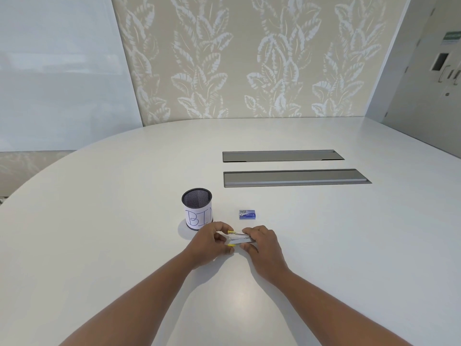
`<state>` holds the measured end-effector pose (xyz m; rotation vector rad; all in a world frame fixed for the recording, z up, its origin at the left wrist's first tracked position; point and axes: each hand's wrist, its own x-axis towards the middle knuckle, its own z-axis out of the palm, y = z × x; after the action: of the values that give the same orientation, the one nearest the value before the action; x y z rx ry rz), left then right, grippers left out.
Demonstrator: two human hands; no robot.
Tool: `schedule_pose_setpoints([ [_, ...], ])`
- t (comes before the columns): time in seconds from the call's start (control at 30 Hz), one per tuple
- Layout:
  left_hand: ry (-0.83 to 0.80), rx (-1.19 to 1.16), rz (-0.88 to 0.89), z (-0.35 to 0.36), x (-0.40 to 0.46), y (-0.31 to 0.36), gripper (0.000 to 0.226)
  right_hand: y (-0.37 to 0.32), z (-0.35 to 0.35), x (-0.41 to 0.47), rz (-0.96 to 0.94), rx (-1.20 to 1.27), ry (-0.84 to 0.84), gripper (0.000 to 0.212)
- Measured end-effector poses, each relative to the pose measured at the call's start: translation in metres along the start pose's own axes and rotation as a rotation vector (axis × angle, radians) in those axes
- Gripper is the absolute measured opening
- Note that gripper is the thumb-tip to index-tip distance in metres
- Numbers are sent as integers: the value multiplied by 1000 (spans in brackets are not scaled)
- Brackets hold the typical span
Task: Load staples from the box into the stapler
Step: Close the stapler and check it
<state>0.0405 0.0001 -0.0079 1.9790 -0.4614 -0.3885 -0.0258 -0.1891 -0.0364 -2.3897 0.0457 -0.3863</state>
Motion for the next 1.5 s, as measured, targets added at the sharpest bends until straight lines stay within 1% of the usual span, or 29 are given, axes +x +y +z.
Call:
schedule_pose_setpoints([
  [0.37,-9,95,-4,-2,5,-5,46,1,1,2,-12,-40,10,32],
  [0.6,-51,138,54,-4,6,-2,34,-1,0,1,-17,-91,-5,24],
  [0.73,-63,138,56,-4,7,-2,31,-2,-1,1,-16,-104,-13,22],
  [0.83,-80,153,61,-3,8,-1,34,-3,-2,2,-17,-118,-24,21],
  [1.13,-94,202,61,-2,11,-3,33,-3,-3,2,-14,-135,-41,21],
  [1.43,-93,222,38,-3,12,-3,29,-3,-3,2,-4,-126,-44,24],
  [1.5,-102,223,34,-4,12,-2,29,-4,-3,2,4,-108,-46,28],
])
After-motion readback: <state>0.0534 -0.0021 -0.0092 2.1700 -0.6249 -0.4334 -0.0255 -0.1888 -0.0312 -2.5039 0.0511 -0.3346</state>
